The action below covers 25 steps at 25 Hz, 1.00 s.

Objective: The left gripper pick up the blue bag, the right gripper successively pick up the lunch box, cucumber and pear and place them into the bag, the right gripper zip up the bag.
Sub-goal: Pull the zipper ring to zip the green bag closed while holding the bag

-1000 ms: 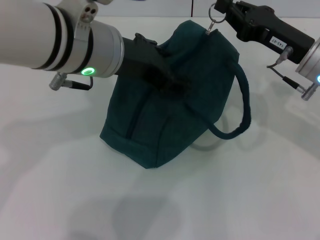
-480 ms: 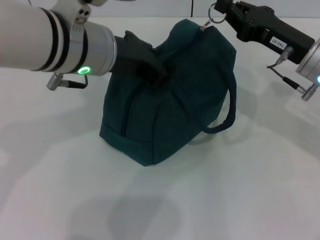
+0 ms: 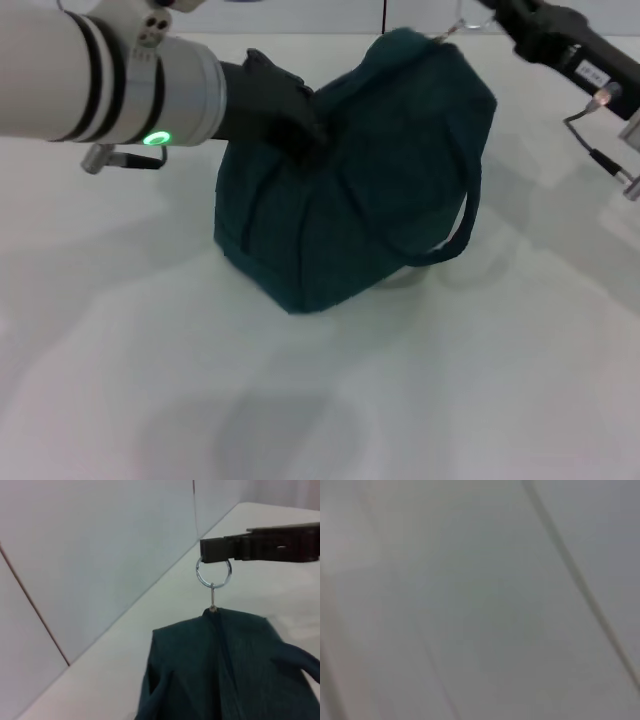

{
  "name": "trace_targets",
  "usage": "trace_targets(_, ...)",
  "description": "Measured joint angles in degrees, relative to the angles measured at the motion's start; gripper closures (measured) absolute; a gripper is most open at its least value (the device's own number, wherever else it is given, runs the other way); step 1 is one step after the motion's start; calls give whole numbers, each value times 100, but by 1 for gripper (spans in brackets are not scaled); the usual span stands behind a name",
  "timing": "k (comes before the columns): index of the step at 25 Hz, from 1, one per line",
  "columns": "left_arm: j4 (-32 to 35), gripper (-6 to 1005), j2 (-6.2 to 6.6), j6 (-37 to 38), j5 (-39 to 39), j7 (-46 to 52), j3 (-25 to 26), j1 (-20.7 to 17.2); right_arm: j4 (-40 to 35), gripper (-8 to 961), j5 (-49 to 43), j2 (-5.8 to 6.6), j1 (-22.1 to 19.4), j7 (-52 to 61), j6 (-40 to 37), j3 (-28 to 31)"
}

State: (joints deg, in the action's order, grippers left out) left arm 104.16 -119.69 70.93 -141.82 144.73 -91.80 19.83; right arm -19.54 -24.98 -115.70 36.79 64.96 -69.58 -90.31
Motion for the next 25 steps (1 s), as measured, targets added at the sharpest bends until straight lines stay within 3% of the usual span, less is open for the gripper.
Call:
trace_targets(18, 733, 906, -2, -943, 94, -388, -167, -453, 341, 860, 1102, -8, -457, 1497, -312, 33)
trace_targets(25, 1103, 912, -2, -1223, 106, -404, -332, -577, 468, 858, 1205, -3, -548, 2178, -489, 145)
